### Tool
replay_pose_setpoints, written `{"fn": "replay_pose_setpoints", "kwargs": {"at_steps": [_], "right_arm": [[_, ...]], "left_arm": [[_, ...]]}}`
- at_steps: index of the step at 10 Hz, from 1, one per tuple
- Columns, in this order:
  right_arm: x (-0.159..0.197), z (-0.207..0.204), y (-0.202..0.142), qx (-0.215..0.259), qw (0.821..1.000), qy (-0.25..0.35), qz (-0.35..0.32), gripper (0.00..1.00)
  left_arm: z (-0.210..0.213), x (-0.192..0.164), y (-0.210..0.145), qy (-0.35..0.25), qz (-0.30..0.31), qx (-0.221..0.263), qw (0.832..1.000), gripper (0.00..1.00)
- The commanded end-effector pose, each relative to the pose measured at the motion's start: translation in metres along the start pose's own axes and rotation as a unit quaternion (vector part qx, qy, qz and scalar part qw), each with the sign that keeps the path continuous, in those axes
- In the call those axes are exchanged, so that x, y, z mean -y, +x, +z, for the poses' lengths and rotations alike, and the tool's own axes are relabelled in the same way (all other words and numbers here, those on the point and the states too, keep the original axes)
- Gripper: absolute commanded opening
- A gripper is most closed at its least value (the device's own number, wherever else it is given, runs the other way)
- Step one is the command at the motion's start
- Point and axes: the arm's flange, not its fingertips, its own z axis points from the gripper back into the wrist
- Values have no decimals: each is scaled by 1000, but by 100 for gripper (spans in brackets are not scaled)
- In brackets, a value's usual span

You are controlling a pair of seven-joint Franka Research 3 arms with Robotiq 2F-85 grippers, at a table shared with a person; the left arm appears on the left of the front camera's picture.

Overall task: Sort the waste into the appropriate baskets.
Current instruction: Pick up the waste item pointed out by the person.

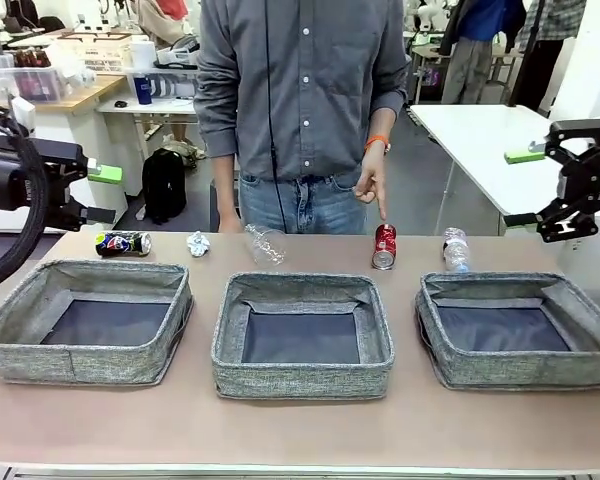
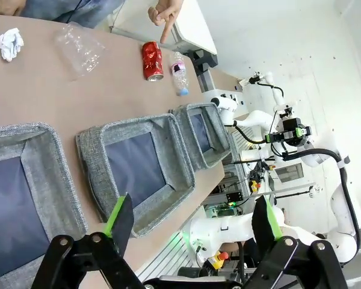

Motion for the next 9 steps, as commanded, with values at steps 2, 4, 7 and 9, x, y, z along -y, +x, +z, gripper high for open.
{"fn": "replay_pose_setpoints", "kwargs": {"at_steps": [2,4,7,9], "right_arm": [[-6,-1,2,0,1000,11,2,100],[-6,-1,2,0,1000,11,2,100],[-5,-43,33,52,987,-153,8,100],[7,-89,76,103,947,-304,23,100]], "left_arm": [[-3,-1,0,-13,-13,10,1000,100],[-3,-1,0,-13,-13,10,1000,100],[-3,-1,0,-13,-13,10,1000,100],[-3,-1,0,-13,-13,10,1000,100]]}}
